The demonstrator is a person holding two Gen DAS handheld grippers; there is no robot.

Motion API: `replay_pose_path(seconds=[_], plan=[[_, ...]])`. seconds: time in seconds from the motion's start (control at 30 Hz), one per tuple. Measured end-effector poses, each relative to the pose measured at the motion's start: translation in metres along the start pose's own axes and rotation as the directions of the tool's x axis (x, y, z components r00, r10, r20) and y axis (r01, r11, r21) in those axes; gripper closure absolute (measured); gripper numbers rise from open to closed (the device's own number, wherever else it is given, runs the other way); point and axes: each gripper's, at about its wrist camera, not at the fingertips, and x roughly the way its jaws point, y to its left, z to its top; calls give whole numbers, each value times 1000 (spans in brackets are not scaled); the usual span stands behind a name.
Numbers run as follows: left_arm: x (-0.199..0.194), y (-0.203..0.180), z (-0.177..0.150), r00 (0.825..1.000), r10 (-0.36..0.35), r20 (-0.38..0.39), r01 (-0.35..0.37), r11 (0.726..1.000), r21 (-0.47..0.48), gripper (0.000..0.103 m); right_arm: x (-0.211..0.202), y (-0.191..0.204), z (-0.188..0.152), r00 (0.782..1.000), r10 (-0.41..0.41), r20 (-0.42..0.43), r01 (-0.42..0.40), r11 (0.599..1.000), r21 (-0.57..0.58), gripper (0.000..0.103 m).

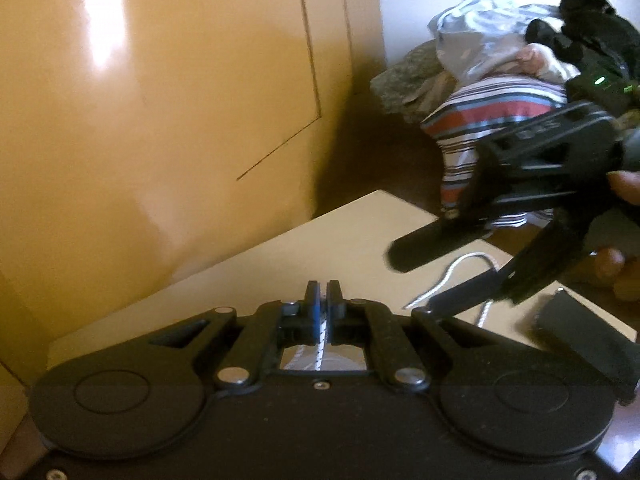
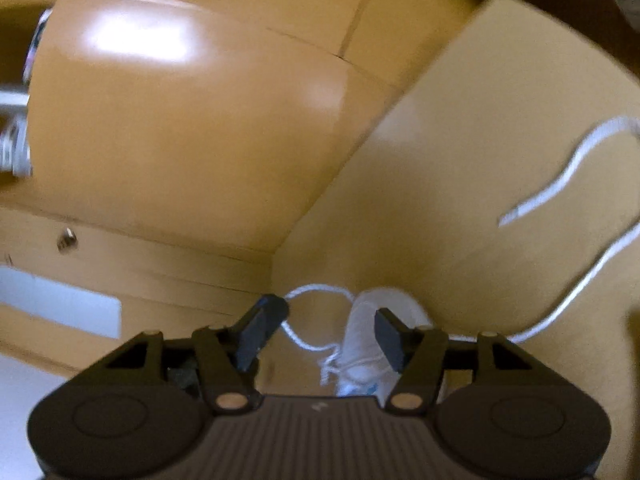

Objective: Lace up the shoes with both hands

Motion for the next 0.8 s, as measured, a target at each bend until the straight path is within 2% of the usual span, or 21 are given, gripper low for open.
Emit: replay_pose_path(seconds=[0.23,0.43,0.47,0.5,0.53,0.63,0.8], plan=[[-14,-16,-6,996,-92,-23,93,992,85,103,29,-13,-1,996,76,-46,-66,979,193,41],[-28,-19,-14,989,-140,-36,144,981,131,103,58,-15,-7,990,98,-100,-72,969,236,43],[-30,-18,-16,989,-144,-39,148,980,135,103,62,-14,-8,988,106,-109,-77,968,239,50],[-30,-17,-17,989,-141,-42,145,980,136,103,64,-13,-10,988,108,-108,-80,969,235,63],[-30,-16,-17,989,-138,-46,143,980,136,103,65,-11,-9,989,109,-101,-85,973,216,68],[-30,-13,-19,990,-129,-55,135,981,139,103,67,-6,-8,990,116,-76,-102,980,170,75],[-32,-7,-22,991,-113,-67,121,984,134,103,64,-4,-1,990,139,-21,-135,981,137,76]])
